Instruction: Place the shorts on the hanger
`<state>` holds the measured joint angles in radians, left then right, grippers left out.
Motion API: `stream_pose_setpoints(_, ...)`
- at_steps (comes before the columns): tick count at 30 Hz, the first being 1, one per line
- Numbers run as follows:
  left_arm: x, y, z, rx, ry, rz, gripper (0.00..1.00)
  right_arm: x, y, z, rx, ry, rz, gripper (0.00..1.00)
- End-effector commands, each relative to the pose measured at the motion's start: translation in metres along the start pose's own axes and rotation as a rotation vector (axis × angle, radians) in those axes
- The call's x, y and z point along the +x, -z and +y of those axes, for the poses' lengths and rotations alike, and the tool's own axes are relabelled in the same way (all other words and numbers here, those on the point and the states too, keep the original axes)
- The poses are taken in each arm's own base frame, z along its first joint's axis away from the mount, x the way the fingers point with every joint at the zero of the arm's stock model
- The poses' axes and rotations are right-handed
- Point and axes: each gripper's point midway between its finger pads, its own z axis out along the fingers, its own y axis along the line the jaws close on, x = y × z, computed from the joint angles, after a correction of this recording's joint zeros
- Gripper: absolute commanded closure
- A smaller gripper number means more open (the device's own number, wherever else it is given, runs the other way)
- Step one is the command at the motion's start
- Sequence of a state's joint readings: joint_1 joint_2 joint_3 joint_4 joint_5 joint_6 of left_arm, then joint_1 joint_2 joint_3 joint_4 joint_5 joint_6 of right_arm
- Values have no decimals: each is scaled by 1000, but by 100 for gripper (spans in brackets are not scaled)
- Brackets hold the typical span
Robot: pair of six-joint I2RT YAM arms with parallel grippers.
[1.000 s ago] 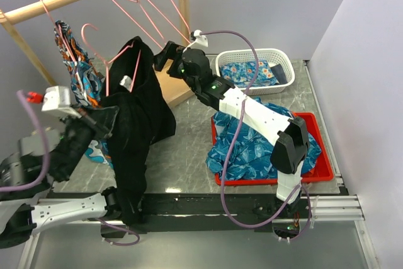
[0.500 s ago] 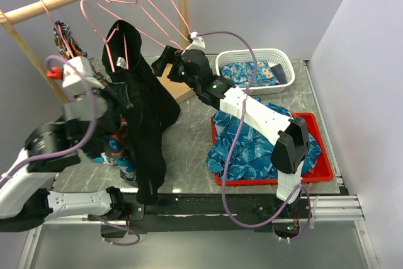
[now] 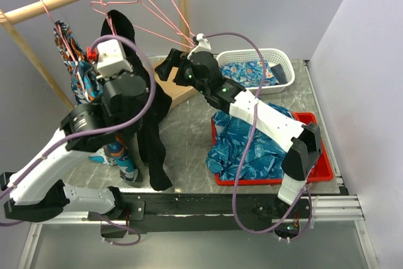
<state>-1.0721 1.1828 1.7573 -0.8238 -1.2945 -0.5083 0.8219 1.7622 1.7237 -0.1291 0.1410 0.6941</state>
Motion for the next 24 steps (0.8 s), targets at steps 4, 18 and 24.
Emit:
stream_pose_setpoints(4,-8,-19,4,-87,-13,-23,99,-23,32,16,-60,-9,-37,0)
stream_pose_setpoints(18,-31,-32,20,-219,-4,-116,99,-18,46,9,-46,14,-15,0)
stream_pose_setpoints(24,-37,-44,30,-251,-4,-128,99,-17,51,8,-47,19,-7,0)
